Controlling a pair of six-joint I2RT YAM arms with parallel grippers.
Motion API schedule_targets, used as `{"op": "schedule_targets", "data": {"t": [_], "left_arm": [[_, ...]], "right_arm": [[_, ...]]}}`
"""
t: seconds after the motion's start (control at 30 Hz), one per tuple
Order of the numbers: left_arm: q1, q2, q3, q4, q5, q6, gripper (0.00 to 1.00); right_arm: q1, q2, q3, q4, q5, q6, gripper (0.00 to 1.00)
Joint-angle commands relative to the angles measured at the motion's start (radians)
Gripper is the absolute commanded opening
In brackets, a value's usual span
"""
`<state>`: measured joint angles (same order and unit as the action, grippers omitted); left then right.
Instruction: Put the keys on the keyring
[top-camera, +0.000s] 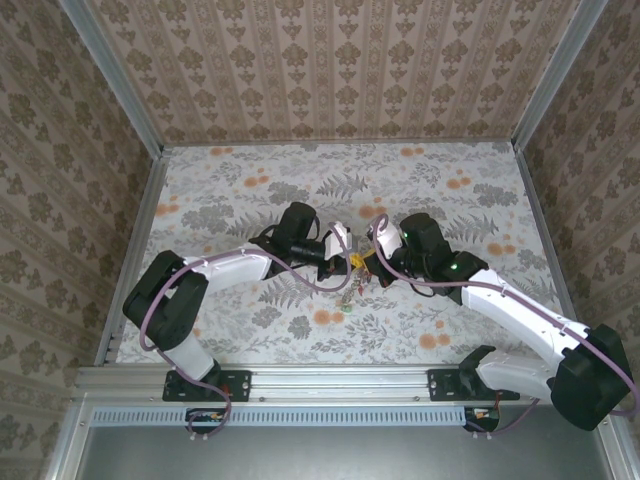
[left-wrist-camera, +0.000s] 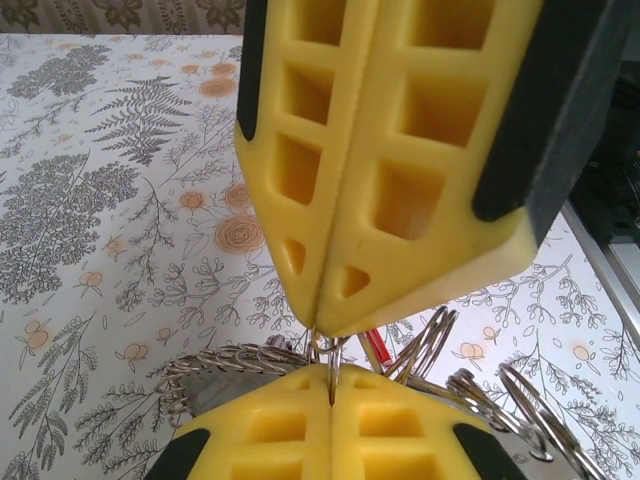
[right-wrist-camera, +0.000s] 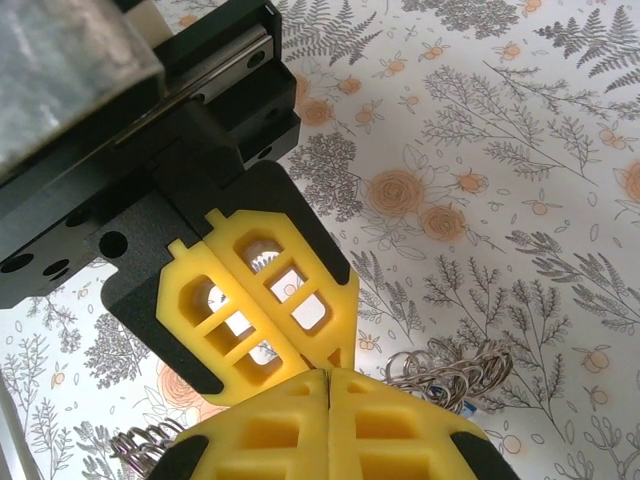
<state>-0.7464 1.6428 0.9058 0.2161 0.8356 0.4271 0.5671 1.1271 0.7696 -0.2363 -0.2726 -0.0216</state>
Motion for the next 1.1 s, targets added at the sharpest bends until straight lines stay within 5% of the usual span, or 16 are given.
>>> {"op": "schedule_targets", "data": {"t": [0.0,0.33,0.5,0.67,1.07], "left_arm": [[-0.004,-0.027,-0.011,0.053,-0.005,-0.009,0.0],[-0.002,-0.037,-0.143,0.338,-0.088,-0.159,0.0],[-0.004,-0.041,-0.14,0.31,-0.09,-0.138,0.0],[-0.008,-0.043,-0.109,0.224,-0.081,-0.087,0.15],[-0.011,-0.044,-0.071,0.178,-0.066,-0.064,0.28]], "right_arm": [[-0.005,-0.027,0.003,-0.014,0.064,0.019,0.0],[-0.03,-0.036,-0.043,-0.021,0.13,0.094,0.0],[-0.028,-0.032,-0.02,0.024,0.05,0.082,0.0],[-0.027,-0.023,0.006,0.05,-0.012,0.057,0.0],[-0.027,-0.009,0.024,0.037,-0.04,0.029,0.0]]}}
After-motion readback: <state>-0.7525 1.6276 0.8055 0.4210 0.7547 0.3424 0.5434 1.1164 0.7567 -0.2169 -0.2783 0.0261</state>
